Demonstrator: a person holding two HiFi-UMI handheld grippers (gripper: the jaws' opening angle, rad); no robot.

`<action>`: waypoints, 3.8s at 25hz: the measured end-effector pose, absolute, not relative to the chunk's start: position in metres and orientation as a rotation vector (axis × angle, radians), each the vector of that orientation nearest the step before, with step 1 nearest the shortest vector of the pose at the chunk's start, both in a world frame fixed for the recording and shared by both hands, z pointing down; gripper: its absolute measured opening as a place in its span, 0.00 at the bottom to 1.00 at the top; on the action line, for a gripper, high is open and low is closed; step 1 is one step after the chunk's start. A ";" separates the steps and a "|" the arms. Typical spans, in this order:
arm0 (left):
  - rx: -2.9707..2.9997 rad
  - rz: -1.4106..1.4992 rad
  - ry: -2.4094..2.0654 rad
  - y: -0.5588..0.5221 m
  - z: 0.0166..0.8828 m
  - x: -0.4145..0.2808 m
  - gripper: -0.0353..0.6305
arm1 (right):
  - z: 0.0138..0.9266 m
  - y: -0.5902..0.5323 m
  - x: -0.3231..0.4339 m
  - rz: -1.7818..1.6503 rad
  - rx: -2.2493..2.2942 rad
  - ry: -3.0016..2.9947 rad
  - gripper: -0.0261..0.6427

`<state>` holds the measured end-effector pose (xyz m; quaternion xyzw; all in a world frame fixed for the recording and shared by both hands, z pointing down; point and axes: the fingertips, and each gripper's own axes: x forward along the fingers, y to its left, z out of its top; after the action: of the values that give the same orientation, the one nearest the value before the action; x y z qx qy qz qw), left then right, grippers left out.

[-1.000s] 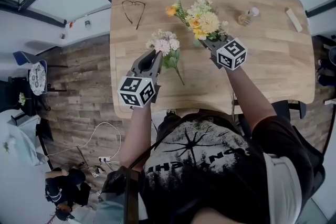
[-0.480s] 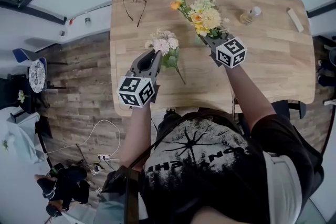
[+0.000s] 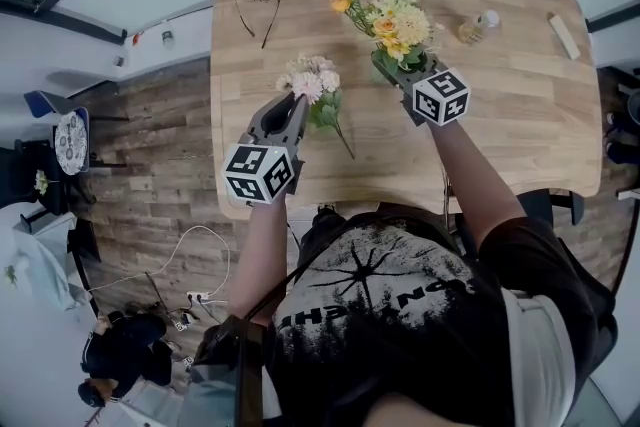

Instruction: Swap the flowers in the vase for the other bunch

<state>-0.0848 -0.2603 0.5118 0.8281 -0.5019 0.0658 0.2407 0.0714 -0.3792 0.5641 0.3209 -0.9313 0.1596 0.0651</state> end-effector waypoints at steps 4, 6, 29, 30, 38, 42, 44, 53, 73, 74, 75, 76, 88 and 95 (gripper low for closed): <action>2.268 0.180 -1.370 -0.261 0.512 -0.085 0.15 | 0.569 -0.379 0.073 0.509 0.976 -2.795 0.43; 2.270 0.179 -1.368 -0.262 0.511 -0.084 0.15 | 0.571 -0.378 0.074 0.515 0.973 -2.791 0.43; 2.419 0.134 -1.260 -0.269 0.481 -0.092 0.15 | 0.552 -0.334 0.101 0.515 1.172 -2.720 0.43; 2.431 0.133 -1.252 -0.269 0.479 -0.093 0.15 | 0.550 -0.331 0.103 0.511 1.189 -2.716 0.43; 2.516 0.127 -1.191 -0.267 0.465 -0.099 0.15 | 0.520 -0.310 0.111 0.426 1.314 -2.713 0.43; 2.551 0.120 -1.169 -0.266 0.457 -0.104 0.15 | 0.500 -0.299 0.104 0.378 1.328 -2.740 0.41; 2.564 0.117 -1.163 -0.265 0.454 -0.108 0.15 | 0.489 -0.293 0.097 0.363 1.327 -2.758 0.35; 2.610 0.118 -1.139 -0.262 0.443 -0.126 0.15 | 0.445 -0.263 0.062 0.292 1.276 -2.835 0.14; 2.637 0.125 -1.094 -0.256 0.447 -0.135 0.15 | 0.430 -0.232 0.055 0.240 1.329 -2.804 0.12; 2.638 0.125 -1.092 -0.257 0.447 -0.134 0.15 | 0.430 -0.231 0.055 0.242 1.327 -2.805 0.12; 2.638 0.126 -1.089 -0.257 0.447 -0.133 0.15 | 0.430 -0.231 0.054 0.243 1.325 -2.806 0.11; 2.638 0.127 -1.087 -0.257 0.448 -0.133 0.15 | 0.430 -0.231 0.054 0.244 1.325 -2.806 0.11; 2.641 0.150 -1.079 -0.255 0.454 -0.128 0.15 | 0.437 -0.226 0.050 0.247 1.319 -2.790 0.09; 2.633 0.139 -1.074 -0.255 0.457 -0.127 0.15 | 0.443 -0.226 0.051 0.259 1.318 -2.774 0.09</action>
<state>-0.1271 -0.2546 0.4566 0.9149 -0.3730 0.0485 0.1467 0.0507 -0.2258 0.4426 0.4275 -0.8996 0.0839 0.0295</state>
